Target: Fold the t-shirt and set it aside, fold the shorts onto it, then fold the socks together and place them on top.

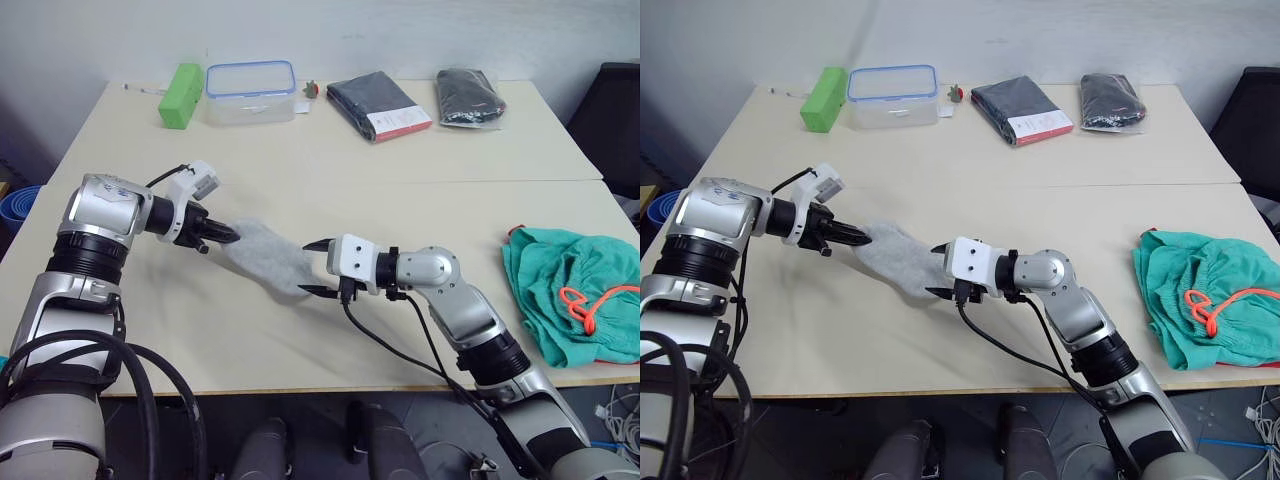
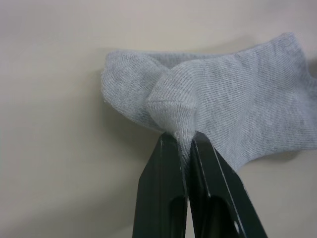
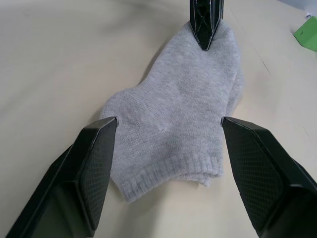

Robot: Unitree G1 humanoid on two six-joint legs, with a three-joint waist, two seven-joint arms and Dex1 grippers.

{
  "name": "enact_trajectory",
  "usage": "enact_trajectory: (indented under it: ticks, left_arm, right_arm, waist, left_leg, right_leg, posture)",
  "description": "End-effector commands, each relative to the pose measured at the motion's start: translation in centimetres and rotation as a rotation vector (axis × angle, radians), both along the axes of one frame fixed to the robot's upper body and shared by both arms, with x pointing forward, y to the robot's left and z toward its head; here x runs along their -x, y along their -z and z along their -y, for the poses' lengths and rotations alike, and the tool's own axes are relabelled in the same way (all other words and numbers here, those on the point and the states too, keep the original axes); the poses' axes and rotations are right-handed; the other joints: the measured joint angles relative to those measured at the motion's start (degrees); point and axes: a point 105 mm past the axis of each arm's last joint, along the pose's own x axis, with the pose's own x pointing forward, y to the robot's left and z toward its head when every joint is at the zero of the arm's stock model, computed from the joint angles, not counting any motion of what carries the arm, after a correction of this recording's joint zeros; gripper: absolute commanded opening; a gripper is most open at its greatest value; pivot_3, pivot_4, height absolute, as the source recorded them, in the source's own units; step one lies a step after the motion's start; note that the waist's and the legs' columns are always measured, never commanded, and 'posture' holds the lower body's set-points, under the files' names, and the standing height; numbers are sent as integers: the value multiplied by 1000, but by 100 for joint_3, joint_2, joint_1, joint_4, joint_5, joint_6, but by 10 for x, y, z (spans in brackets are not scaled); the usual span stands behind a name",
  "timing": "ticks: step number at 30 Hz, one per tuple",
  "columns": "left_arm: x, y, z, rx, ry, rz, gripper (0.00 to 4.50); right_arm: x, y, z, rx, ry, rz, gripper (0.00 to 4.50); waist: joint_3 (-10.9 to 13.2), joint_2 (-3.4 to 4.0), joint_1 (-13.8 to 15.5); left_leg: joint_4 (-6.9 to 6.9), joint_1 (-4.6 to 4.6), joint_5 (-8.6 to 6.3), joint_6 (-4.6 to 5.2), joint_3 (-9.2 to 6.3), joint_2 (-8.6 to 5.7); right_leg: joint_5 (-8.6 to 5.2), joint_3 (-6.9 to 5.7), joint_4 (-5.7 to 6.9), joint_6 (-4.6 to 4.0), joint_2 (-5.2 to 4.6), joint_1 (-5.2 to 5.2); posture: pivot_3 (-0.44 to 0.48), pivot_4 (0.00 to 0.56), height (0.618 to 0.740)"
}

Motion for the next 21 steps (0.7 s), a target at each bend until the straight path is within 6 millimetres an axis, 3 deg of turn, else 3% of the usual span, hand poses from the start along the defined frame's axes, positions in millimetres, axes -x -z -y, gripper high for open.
enact_trajectory:
  ticks: [1, 7, 13, 16, 21]
  left_arm:
    - [0, -9, 0, -21, 17, 29, 685]
    - [4, -3, -3, -12, 3, 2, 2537]
    - [6, 0, -3, -4, -7, -6, 2537]
    - [6, -1, -3, 11, -15, 0, 1954]
    - [8, -8, 0, 24, 0, 5, 335]
  right_arm:
    - [1, -13, -3, -22, -14, 53, 3442]
    - [1, -12, -3, -24, -11, 53, 3442]
    - [1, -13, -3, -25, -15, 53, 3442]
    - [0, -13, -3, -25, -16, 54, 3442]
    - [-1, -14, -3, -24, -18, 57, 3442]
  waist:
    - [0, 0, -1]
    - [0, 0, 2]
    - [0, 0, -1]
    - [0, 0, -4]
    - [0, 0, 3]
  left_leg:
    - [0, 0, 0, 0, 0, 0]
    - [0, 0, 0, 0, 1, 1]
    - [0, 0, 0, 1, 0, 1]
    - [0, 0, 0, 1, 0, 2]
    - [0, 0, 0, 1, 1, 0]
  right_leg:
    - [0, 0, 0, 0, 0, 0]
    - [0, 1, 0, 0, 1, 0]
    - [0, 1, 0, 0, 0, 0]
    - [0, 2, 1, 0, 1, 0]
    - [0, 2, 0, 0, 0, -1]
  posture:
    - [0, 150, 740]
    - [0, 150, 740]
    - [0, 150, 740]
    - [0, 150, 740]
    - [0, 150, 740]
